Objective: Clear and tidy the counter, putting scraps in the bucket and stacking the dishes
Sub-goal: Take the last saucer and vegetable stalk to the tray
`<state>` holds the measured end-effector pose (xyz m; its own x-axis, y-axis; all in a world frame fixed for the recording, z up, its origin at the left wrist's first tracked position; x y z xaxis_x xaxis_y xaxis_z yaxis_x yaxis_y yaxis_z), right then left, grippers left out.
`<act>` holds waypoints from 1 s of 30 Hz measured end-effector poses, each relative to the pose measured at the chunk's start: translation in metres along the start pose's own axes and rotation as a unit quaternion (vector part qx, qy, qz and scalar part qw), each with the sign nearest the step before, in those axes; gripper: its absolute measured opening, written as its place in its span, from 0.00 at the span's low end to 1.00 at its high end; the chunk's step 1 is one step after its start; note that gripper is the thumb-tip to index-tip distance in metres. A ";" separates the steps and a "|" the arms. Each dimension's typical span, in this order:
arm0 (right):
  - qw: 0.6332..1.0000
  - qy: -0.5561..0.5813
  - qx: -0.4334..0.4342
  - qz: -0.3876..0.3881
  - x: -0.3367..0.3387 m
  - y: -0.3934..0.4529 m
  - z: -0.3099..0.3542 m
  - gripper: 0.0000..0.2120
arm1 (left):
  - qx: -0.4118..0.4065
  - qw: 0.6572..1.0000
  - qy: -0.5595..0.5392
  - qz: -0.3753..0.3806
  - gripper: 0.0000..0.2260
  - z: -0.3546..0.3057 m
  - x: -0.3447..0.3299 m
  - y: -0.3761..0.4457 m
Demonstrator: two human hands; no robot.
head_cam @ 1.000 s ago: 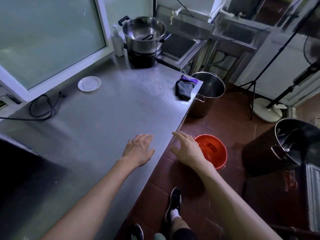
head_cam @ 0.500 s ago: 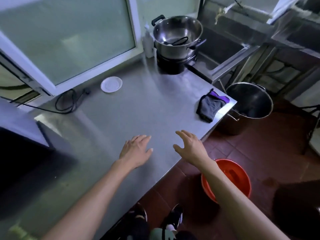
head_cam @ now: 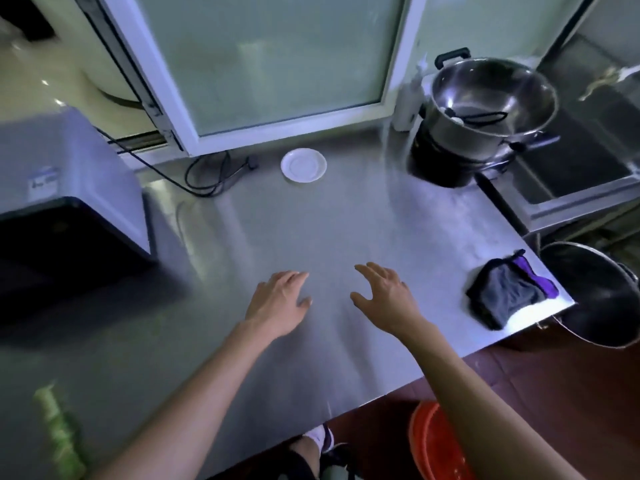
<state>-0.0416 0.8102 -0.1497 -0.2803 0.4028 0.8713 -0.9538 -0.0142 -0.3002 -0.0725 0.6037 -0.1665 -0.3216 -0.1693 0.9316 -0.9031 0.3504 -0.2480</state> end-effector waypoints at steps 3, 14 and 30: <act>1.000 -0.022 0.014 0.013 0.005 0.028 0.011 0.30 | 0.013 1.000 -0.020 -0.003 0.26 0.012 0.005 0.018; 0.997 -0.045 0.057 0.036 0.008 0.137 0.045 0.30 | 0.060 0.997 -0.042 -0.020 0.26 0.049 0.031 0.078; 0.985 -0.113 0.099 0.085 0.012 0.322 0.053 0.40 | 0.111 0.991 -0.049 -0.049 0.25 0.081 0.073 0.217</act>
<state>-0.3574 0.7616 -0.2151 -0.4342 0.1662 0.8854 -0.8867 -0.2523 -0.3874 -0.3147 0.5928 -0.1740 -0.2460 -0.2848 0.9265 -0.9681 0.1191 -0.2205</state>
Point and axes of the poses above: each hand's wrist, its own y-axis towards the middle knuckle, its own x-axis out of the back of the hand, z = x × y, the point moved 7 cm from there along y, towards the middle knuckle, and after that the axes turned 1 degree about z, right-handed, at the moved point
